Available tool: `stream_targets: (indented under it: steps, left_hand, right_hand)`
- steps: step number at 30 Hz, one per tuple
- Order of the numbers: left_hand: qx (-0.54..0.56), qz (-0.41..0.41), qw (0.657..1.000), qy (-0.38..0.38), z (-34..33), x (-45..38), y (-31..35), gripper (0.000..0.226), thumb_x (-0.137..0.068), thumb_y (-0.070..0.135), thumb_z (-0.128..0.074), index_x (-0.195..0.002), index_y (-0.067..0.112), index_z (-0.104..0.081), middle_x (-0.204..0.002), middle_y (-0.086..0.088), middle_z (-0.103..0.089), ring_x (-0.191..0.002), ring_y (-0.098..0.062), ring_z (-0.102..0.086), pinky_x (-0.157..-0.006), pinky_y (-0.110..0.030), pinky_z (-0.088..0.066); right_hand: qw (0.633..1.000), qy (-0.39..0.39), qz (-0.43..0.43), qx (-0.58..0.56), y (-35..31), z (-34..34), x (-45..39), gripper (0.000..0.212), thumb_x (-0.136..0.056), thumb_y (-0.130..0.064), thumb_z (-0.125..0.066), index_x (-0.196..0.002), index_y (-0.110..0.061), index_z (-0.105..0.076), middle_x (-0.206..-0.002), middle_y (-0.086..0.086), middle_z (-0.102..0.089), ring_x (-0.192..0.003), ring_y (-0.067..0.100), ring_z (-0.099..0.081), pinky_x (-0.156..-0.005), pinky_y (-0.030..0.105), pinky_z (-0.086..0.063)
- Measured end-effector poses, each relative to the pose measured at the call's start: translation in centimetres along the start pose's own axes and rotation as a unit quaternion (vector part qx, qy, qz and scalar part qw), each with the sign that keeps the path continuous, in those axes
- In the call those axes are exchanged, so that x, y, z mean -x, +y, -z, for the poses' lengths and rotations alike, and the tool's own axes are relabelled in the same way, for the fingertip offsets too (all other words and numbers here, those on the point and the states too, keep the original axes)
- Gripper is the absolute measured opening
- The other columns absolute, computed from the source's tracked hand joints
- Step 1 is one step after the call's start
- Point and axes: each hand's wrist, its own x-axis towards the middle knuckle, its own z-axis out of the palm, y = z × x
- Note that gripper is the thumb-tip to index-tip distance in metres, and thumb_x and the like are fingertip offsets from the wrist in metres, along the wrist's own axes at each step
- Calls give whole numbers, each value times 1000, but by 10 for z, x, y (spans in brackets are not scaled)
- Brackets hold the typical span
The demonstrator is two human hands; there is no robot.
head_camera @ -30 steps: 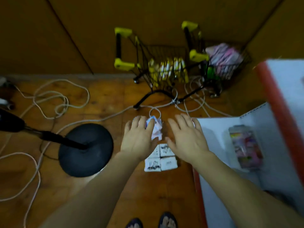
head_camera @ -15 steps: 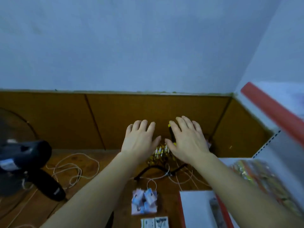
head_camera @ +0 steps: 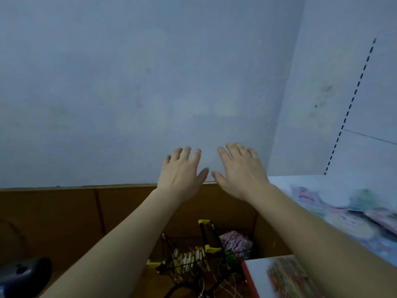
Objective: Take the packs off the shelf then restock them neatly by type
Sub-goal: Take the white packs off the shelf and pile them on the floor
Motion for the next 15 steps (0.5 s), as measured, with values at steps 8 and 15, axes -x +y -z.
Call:
stream_targets:
  steps: [8, 15]
  left_hand:
    - [75, -76, 993, 53, 54, -29, 20, 60, -102, 56, -31, -150, 19, -31, -147, -5, -44, -136, -29, -37, -106, -45, -37]
    - [174, -200, 961, 78, 82, -29, 104, 59, -102, 56, -34, -150, 22, -30, -150, -5, -42, -139, -28, -37, -109, -46, -37]
  right_hand:
    - [995, 25, -81, 57, 14, 66, 21, 71, -98, -58, -36, -155, -17, -22, -159, 9, -28, -149, 28, -19, -120, 51, -19]
    - [966, 17, -219, 135, 49, 125, 105, 70, -99, -57, -36, -155, -17, -22, -160, 9, -28, -149, 29, -20, -119, 52, -20]
